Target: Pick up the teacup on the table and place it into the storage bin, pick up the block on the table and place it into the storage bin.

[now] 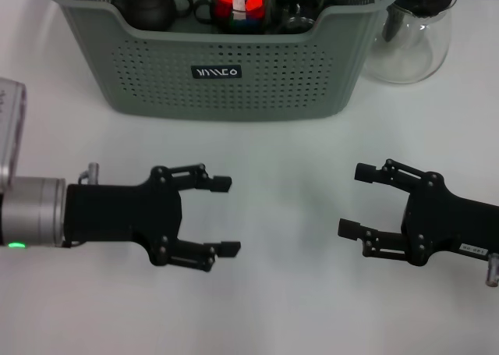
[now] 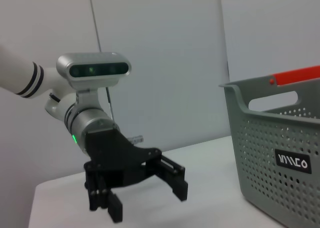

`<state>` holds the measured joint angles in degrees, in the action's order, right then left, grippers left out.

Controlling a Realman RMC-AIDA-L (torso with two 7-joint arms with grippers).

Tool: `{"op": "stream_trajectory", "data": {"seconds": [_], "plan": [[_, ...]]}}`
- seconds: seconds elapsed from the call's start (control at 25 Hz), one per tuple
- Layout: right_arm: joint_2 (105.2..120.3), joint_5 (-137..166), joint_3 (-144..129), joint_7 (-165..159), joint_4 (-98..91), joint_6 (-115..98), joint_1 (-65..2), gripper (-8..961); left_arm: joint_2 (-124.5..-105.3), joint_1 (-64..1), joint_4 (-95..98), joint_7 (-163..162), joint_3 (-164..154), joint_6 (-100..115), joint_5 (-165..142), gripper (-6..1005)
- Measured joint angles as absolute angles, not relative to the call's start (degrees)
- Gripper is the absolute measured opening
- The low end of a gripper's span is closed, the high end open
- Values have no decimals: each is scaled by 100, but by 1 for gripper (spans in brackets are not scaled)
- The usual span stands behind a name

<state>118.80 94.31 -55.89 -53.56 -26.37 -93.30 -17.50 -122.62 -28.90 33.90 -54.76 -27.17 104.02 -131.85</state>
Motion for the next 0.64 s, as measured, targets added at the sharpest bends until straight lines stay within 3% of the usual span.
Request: {"op": "stream_trajectory", "data": {"seconds": [0.64], "plan": [[11883,9447,-5572,-5396,-2591,-9313,-1810,899,-12366,-2815,3314,-5470,-2731,10141,-13148,878]]}}
